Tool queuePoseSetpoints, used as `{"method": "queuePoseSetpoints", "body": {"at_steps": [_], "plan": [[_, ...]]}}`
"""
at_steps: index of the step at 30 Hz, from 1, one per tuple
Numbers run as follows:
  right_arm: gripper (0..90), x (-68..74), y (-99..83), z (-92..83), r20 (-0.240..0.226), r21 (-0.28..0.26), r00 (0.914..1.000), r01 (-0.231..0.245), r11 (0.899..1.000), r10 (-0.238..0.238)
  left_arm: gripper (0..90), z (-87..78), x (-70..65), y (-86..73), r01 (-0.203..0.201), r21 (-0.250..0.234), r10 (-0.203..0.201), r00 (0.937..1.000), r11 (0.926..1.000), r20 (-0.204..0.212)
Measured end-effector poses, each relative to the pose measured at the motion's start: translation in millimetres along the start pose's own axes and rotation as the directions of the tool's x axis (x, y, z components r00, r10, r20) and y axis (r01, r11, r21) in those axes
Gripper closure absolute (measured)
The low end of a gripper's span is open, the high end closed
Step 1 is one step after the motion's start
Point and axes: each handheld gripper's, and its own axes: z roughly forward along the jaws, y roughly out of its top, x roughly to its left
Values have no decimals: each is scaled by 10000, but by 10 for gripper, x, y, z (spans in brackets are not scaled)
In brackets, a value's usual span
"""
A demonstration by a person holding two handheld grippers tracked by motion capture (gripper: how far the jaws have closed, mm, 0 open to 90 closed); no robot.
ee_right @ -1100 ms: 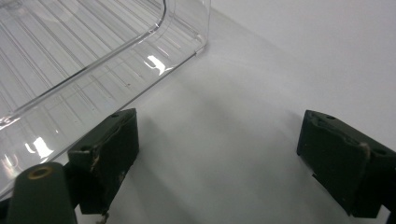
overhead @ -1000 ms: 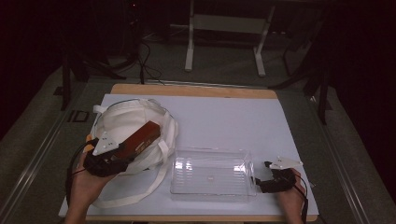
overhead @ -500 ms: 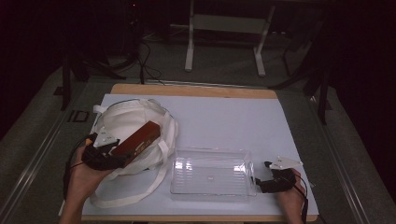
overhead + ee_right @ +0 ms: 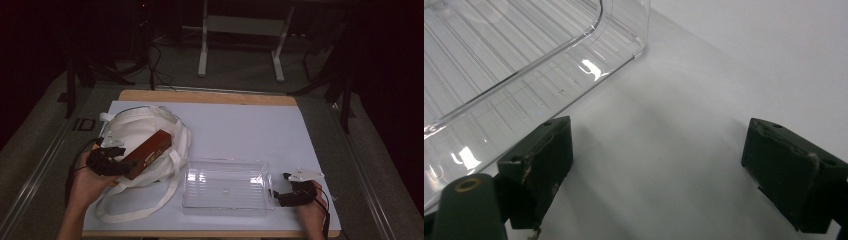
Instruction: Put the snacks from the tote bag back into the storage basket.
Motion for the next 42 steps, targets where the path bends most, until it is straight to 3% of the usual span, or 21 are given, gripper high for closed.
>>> {"method": "queuePoseSetpoints", "body": {"at_steps": [5,9,13,21,35,42], "plan": [[131,0,0,0,2,3,10000,5,10000,-5,412,32,25,14,91,526,-106,9995,9986,283],[134,5,-1,-1,6,-6,10000,19,10000,-19,455,35,35,28,147,594,-169,9992,9981,367],[134,5,-1,-1,6,-7,10000,19,10000,-19,454,52,35,54,-77,703,52,9993,9975,360],[134,5,-1,-2,9,-12,10000,50,10000,-50,338,106,40,58,-85,1005,67,9998,9949,177],[135,4,-1,-2,6,-15,10000,55,10000,-55,325,170,113,83,-16,1837,-113,9975,9830,692],[135,4,-1,-1,2,-10,10000,46,10000,-46,321,203,136,134,-123,2337,-83,9962,9722,868]]}}
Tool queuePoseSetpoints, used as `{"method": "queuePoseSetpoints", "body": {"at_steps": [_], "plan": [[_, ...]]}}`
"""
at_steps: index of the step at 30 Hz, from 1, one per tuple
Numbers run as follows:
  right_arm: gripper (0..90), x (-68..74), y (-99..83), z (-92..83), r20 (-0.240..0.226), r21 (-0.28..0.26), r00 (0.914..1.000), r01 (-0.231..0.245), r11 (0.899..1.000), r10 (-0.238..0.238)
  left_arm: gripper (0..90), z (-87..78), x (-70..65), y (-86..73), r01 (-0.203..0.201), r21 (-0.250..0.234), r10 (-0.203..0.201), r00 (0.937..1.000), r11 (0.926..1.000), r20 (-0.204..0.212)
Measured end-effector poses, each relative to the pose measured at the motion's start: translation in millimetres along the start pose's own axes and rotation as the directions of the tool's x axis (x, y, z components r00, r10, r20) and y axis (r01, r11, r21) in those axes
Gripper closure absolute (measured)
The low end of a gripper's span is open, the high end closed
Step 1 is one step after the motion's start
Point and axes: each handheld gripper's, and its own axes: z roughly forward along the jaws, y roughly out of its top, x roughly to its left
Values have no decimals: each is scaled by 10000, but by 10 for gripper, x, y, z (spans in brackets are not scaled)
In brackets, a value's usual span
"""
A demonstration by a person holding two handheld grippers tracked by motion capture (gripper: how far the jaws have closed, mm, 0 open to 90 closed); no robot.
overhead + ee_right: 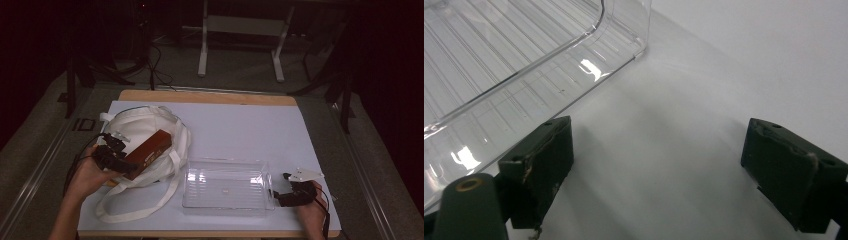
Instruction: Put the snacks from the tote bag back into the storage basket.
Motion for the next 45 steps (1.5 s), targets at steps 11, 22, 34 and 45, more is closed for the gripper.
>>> {"method": "queuePoseSetpoints", "body": {"at_steps": [11,22,34,45], "plan": [[135,0,0,0,-3,-1,10000,-10,10000,10,302,85,21,22,40,730,-54,9998,9973,186],[134,0,0,0,-4,7,10000,-14,10000,14,303,180,31,93,-163,1697,104,9993,9854,352],[134,0,0,1,-5,2,10000,-21,10000,21,340,284,17,129,-459,2667,335,9982,9627,507],[134,0,1,0,-7,12,10000,-28,10000,28,370,356,36,185,-474,3442,201,9964,9377,826]]}}
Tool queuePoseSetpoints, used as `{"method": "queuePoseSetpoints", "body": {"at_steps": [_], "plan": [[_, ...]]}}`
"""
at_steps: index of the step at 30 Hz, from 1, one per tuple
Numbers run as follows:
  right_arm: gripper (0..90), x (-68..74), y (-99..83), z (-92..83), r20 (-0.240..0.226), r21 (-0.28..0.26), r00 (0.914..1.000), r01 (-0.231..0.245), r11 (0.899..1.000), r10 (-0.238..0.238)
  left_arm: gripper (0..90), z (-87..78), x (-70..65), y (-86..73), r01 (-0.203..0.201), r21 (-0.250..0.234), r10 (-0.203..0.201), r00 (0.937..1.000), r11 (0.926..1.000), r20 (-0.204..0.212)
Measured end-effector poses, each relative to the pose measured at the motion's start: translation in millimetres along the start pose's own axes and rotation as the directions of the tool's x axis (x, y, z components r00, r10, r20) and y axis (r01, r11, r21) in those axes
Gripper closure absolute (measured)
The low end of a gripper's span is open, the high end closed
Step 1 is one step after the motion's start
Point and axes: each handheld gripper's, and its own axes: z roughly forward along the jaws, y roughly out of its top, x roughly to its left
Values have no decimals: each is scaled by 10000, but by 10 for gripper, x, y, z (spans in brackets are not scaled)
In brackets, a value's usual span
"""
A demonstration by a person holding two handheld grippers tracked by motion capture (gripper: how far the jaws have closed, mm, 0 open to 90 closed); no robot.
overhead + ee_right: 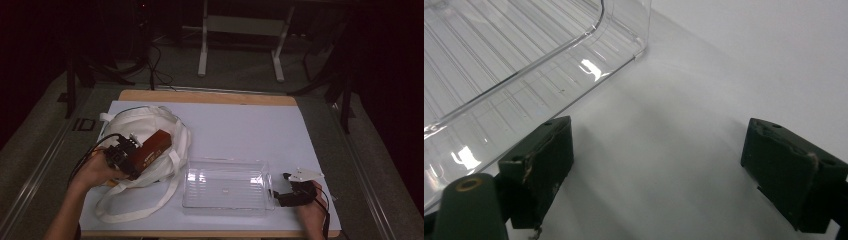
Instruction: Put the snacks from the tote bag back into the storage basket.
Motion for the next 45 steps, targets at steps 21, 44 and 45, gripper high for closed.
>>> {"method": "queuePoseSetpoints", "body": {"at_steps": [21,44,45], "plan": [[134,-1,0,0,-1,4,10000,-8,10000,8,372,109,47,85,180,901,-226,9985,9958,497],[135,-1,0,0,-7,7,10000,-6,10000,6,413,106,8,80,-222,981,180,9989,9949,435],[134,-1,0,0,-6,8,10000,-6,10000,6,414,104,7,74,-193,934,151,9989,9954,454]]}}
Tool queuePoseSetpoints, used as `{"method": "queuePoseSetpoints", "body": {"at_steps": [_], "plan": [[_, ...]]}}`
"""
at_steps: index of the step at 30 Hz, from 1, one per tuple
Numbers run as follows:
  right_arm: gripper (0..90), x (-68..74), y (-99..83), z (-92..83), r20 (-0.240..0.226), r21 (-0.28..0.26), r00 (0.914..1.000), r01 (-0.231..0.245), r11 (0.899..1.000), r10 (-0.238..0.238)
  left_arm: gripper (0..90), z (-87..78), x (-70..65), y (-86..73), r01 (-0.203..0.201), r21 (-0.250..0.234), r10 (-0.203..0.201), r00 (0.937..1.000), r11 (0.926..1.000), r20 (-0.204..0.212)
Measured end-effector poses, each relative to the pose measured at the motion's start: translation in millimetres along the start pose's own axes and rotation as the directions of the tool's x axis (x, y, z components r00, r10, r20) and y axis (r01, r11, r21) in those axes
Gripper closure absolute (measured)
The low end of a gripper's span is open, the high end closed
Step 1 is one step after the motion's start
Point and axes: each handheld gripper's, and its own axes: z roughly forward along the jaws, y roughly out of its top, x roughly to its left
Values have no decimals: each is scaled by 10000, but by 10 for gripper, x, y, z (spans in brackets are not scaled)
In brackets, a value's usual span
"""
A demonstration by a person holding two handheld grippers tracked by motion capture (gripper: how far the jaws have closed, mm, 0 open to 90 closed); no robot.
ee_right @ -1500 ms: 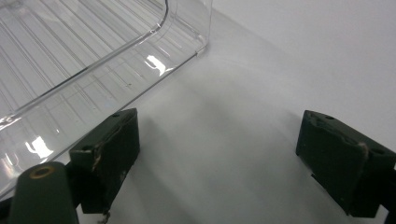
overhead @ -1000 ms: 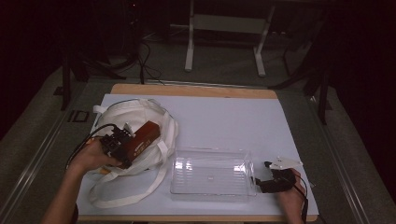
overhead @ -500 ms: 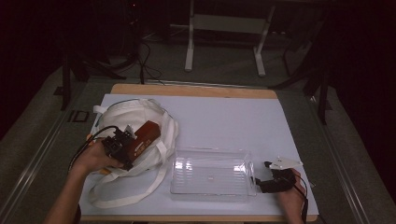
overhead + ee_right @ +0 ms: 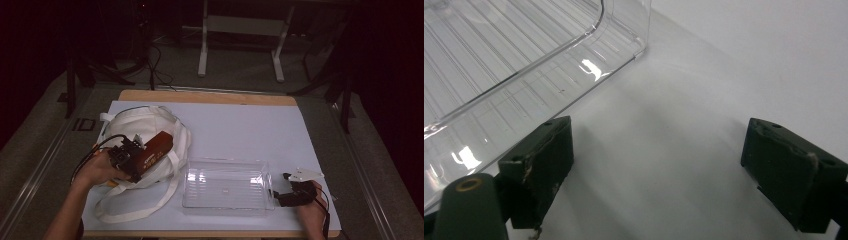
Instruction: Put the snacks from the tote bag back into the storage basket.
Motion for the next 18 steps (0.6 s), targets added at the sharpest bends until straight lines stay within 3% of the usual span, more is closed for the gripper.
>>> {"method": "queuePoseSetpoints", "body": {"at_steps": [6,18], "plan": [[135,0,0,0,-2,-4,10000,5,10000,-5,419,-20,27,-40,-17,-346,23,9999,9994,155],[135,0,0,0,1,-4,10000,16,10000,-16,422,-92,119,-142,417,-1179,-315,9957,9922,870]]}}
